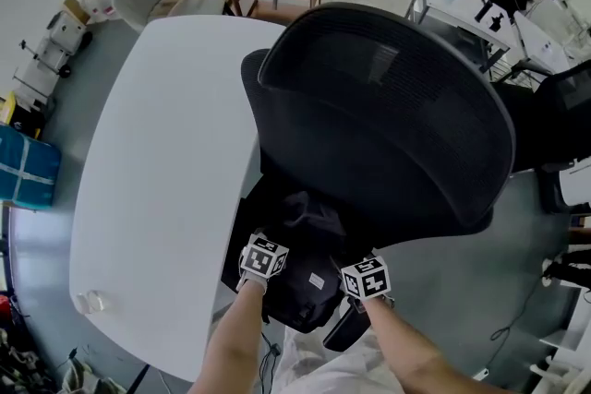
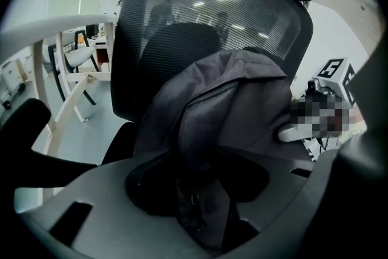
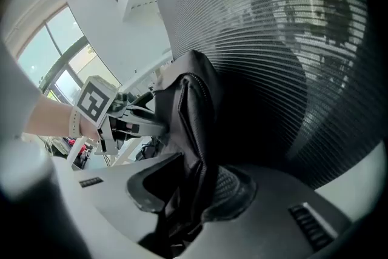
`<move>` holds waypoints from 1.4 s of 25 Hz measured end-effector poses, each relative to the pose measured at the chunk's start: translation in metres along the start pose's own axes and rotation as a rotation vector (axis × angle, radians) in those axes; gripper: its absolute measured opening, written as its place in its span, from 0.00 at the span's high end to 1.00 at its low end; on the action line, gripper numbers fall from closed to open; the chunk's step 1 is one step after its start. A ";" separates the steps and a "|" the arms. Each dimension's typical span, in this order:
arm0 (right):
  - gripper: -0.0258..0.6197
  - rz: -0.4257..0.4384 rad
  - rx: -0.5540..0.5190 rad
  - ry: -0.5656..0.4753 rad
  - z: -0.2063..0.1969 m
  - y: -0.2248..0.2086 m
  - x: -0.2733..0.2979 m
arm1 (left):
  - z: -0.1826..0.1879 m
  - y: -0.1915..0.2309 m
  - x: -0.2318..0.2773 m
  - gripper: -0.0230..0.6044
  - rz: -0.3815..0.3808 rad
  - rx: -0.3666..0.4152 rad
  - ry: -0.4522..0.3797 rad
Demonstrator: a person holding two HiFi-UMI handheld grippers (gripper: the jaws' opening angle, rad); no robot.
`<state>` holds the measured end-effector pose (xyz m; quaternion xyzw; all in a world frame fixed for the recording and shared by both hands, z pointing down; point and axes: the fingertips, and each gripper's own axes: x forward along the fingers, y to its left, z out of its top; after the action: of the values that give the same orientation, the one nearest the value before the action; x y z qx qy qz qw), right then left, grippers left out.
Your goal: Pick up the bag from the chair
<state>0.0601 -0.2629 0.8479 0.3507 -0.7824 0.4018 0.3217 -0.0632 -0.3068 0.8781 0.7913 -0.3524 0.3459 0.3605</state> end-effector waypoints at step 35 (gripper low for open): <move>0.88 0.070 -0.126 -0.102 -0.022 0.121 -0.083 | -0.048 -0.068 -0.175 0.90 0.085 -0.084 -0.165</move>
<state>0.0125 -0.1677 0.7441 0.3222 -0.8333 0.3443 0.2886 -0.1124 -0.1806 0.7393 0.7857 -0.4283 0.2794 0.3480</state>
